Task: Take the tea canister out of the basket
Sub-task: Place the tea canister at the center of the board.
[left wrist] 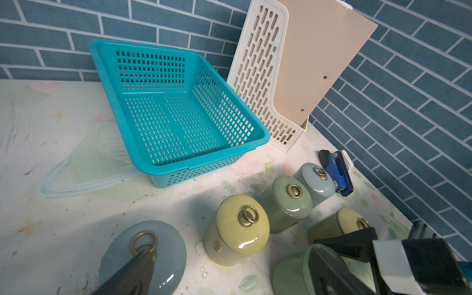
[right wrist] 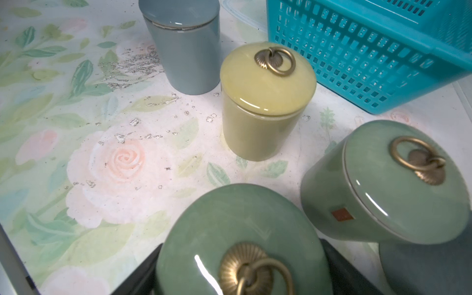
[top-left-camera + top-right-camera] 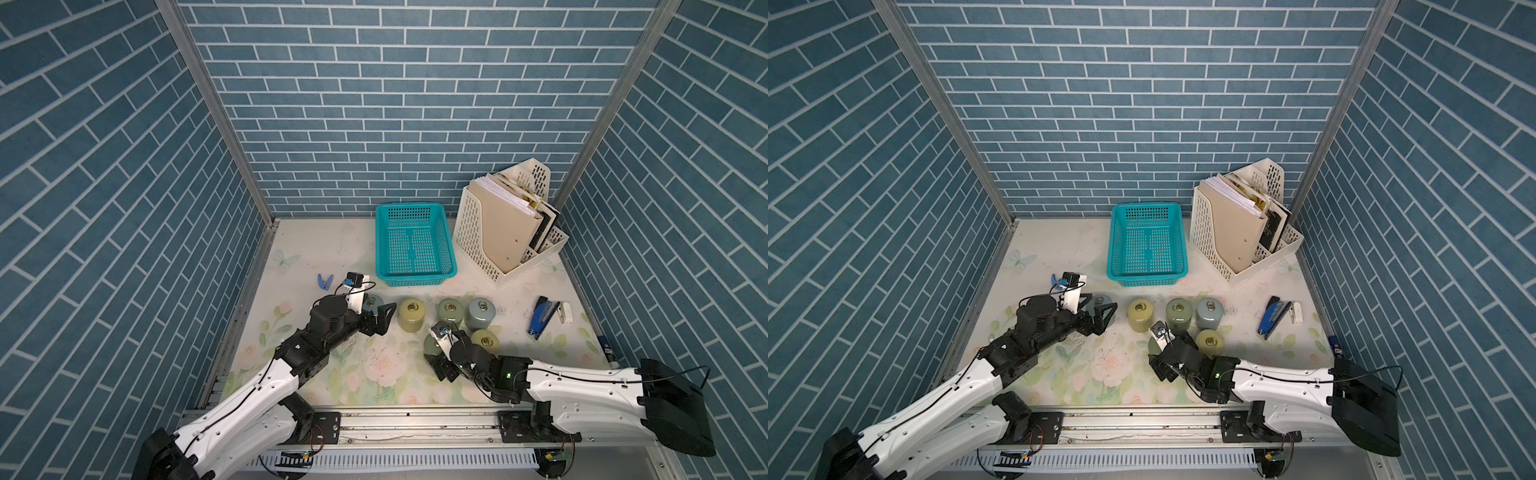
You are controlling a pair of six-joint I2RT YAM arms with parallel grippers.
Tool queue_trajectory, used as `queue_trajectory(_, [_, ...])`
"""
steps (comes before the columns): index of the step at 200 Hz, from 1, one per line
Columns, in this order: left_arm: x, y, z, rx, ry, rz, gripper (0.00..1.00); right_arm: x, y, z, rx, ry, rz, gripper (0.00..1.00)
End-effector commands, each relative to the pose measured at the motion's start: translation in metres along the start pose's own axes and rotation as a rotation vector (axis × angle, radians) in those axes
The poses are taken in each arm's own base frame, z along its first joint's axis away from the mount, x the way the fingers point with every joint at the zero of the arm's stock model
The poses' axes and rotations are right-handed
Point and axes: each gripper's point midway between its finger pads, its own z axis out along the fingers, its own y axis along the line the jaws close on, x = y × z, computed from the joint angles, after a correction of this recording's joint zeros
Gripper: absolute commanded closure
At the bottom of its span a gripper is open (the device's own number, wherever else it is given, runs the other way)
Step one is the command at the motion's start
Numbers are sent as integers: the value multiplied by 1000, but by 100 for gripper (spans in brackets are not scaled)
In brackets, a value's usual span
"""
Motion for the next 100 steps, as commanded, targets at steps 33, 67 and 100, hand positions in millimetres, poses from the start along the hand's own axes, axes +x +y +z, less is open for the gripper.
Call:
queue_trajectory(33, [-4,-1,6,-2,-22,17,0,-11,-7,1,40,-63,87,52])
queue_trajectory(67, [-5,3,7,-28,-27,15,0,-11,-9,0,48,-67,102,2])
queue_trajectory(100, [-17,15,7,-111,-60,21,0,-27,-14,-9,67,-116,110,0])
